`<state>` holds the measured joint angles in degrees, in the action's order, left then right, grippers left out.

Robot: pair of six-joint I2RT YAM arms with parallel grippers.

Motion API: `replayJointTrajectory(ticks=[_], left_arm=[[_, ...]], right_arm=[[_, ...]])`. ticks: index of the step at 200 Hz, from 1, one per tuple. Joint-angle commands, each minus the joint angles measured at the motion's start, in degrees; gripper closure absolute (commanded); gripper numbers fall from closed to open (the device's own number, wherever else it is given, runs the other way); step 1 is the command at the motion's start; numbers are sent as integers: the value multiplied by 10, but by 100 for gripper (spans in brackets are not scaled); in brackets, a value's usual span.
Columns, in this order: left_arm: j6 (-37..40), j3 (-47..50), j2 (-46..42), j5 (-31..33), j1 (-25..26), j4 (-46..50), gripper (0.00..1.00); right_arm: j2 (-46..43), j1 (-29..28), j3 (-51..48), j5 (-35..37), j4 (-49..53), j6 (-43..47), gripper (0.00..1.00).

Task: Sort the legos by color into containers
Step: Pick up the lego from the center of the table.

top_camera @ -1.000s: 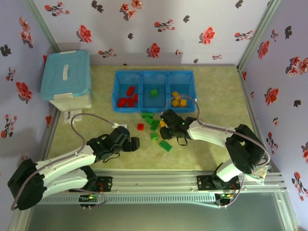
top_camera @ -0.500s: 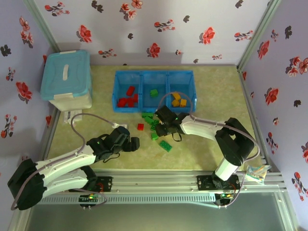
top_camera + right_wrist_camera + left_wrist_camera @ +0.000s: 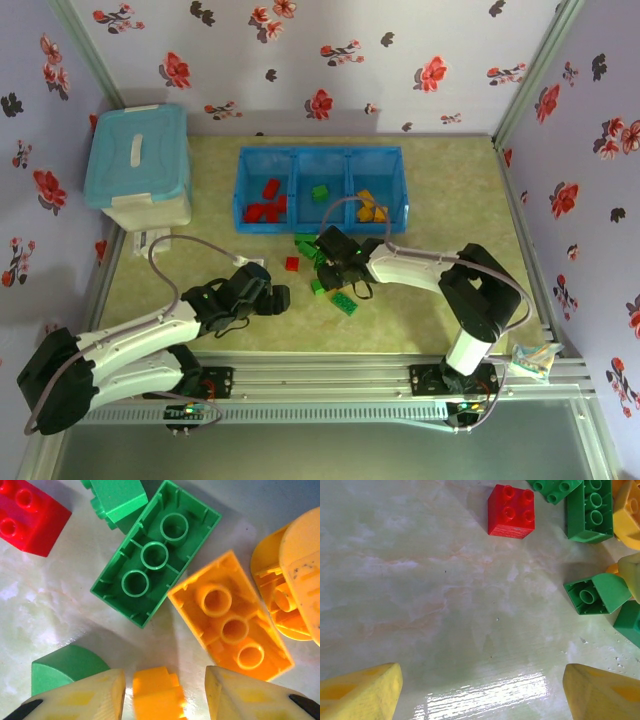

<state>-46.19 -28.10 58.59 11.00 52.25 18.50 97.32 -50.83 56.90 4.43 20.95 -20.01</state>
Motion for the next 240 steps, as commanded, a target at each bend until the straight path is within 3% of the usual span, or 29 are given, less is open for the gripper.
replayJointTrajectory(ticks=[1,159,240], left_arm=[[8,-10,3,16,4,-2,16],[-1,6,-20,17,4,1,16],[0,6,-22,21,4,3,16]], right_arm=[[10,-4,-9,22,16,-4,55],[30,-22,-13,34,17,-28,61],[10,-22,7,46,37,-20,79]])
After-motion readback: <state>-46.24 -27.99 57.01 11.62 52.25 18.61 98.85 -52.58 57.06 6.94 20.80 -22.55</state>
